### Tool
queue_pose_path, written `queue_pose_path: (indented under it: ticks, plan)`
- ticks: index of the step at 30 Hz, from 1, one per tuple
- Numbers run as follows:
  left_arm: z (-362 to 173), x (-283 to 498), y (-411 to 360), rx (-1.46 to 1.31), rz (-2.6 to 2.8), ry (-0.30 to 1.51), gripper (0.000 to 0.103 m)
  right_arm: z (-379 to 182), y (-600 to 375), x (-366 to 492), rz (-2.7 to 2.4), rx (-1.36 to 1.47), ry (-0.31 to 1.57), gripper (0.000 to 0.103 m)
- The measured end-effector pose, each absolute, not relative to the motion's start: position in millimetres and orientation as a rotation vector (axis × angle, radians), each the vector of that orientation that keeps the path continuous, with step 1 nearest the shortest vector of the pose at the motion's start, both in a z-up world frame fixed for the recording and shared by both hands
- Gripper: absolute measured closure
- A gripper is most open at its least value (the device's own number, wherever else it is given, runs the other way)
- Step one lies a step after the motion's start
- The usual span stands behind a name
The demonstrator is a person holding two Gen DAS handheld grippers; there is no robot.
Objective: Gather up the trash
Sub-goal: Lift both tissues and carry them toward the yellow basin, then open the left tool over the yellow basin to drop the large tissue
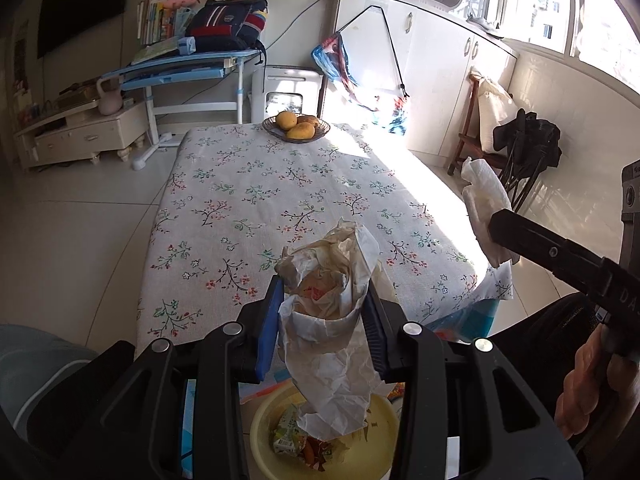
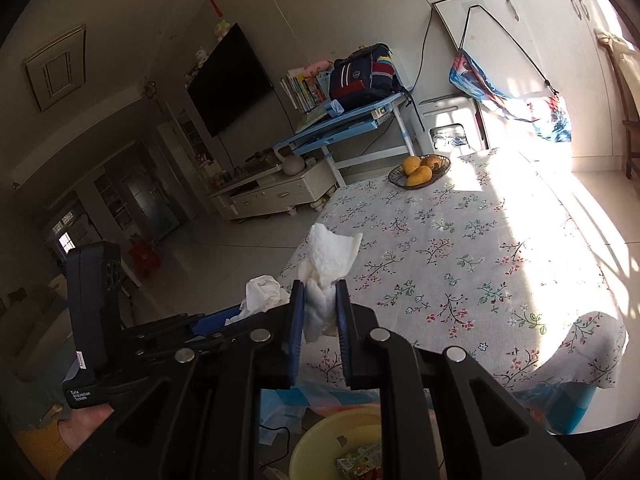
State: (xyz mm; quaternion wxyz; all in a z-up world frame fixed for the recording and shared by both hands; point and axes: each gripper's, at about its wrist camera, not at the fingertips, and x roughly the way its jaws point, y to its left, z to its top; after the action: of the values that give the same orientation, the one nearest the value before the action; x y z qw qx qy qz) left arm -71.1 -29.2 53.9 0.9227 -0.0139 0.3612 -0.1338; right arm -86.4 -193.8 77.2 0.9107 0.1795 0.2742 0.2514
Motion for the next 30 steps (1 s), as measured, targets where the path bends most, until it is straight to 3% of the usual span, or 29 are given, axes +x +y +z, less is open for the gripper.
queue_pose_path:
  ticks: [30]
  plan:
    - [-18,-133,-29,-0.044,-0.337,0.915,0.066,71,-170,-130,0.538,0.322,0.614,0.086]
